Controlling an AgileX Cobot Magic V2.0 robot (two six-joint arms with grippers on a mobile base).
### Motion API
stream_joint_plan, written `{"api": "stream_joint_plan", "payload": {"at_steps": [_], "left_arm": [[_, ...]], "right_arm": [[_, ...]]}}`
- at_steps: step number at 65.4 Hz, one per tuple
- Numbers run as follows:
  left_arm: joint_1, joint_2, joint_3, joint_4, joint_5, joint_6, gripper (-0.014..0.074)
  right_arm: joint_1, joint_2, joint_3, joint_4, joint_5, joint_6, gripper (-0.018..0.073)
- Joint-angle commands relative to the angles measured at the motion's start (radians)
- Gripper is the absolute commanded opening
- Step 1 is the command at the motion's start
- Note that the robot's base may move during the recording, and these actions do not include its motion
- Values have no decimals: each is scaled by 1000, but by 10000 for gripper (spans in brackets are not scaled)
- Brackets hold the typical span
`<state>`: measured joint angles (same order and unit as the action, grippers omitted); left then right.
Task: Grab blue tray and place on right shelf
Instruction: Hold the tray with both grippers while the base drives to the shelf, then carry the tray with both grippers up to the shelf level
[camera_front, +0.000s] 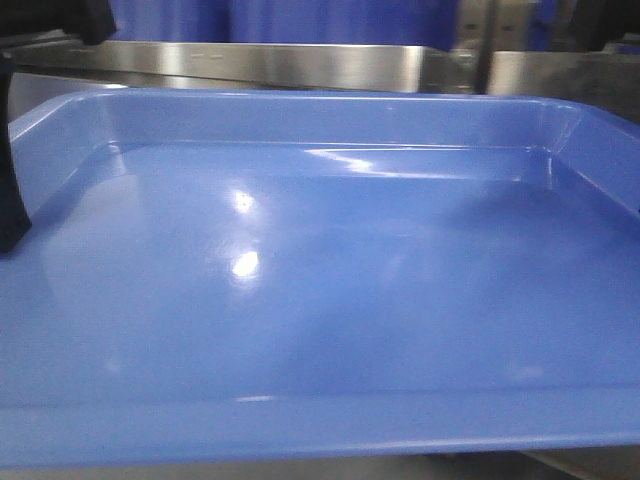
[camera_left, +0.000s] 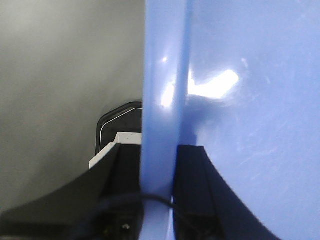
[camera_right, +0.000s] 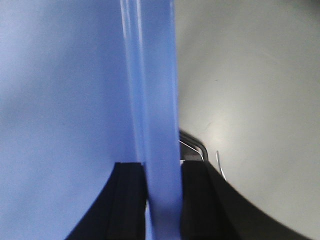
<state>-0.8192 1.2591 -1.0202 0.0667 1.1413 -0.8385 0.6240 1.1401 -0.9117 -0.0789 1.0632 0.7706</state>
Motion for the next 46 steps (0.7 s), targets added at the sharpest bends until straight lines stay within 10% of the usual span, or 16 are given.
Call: {"api": "stream_joint_plan", "payload": {"at_steps": [1, 46], "left_arm": [[-4, -23, -28, -27, -38, -14, 2], [-4, -23, -28, -27, -10, -14, 2]], "right_arm": [[6, -22, -32, 14, -60, 13, 219], [6, -22, -32, 14, -60, 13, 219]]}}
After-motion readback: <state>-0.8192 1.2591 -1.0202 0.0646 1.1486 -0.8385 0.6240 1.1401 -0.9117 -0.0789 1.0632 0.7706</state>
